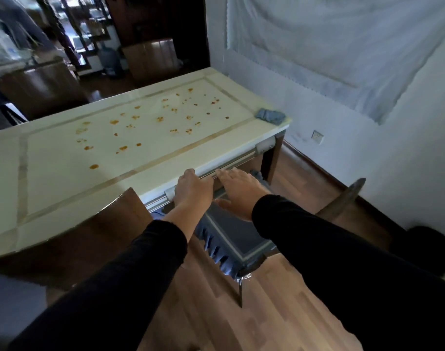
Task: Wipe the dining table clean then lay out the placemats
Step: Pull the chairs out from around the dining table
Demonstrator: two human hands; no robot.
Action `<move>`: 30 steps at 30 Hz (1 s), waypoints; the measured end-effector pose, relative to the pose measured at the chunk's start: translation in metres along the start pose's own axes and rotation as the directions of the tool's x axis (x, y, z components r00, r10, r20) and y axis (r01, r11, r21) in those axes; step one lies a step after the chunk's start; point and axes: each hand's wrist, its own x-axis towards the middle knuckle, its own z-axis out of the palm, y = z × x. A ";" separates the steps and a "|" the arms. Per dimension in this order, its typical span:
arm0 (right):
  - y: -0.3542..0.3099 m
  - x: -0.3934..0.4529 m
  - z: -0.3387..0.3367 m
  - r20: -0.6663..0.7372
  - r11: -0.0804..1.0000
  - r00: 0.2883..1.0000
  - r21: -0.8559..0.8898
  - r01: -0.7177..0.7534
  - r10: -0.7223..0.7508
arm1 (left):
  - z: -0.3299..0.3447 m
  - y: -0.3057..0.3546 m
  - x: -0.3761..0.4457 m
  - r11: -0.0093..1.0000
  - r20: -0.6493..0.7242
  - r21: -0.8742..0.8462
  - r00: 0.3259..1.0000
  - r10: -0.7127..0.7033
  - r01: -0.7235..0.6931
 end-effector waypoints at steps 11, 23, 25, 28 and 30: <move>0.137 -0.088 -0.010 0.058 0.994 0.992 0.024 0.106 -0.107 | 0.097 0.079 -0.093 0.996 -0.018 0.035 0.997 -0.075 0.076; 0.205 -0.068 -0.016 0.055 0.994 0.994 0.069 0.089 -0.092 | 0.142 0.105 -0.061 0.984 0.026 0.095 0.988 -0.154 0.151; 0.217 -0.065 -0.015 0.064 0.993 0.994 0.078 0.083 -0.088 | 0.147 0.108 -0.058 0.981 0.037 0.115 0.986 -0.162 0.156; 0.231 -0.060 -0.014 0.089 0.992 0.991 0.082 0.093 -0.100 | 0.153 0.109 -0.055 0.978 0.036 0.110 0.983 -0.180 0.175; 0.244 -0.057 -0.012 0.105 0.990 0.986 0.059 0.126 -0.131 | 0.159 0.112 -0.054 0.975 0.020 0.111 0.981 -0.194 0.191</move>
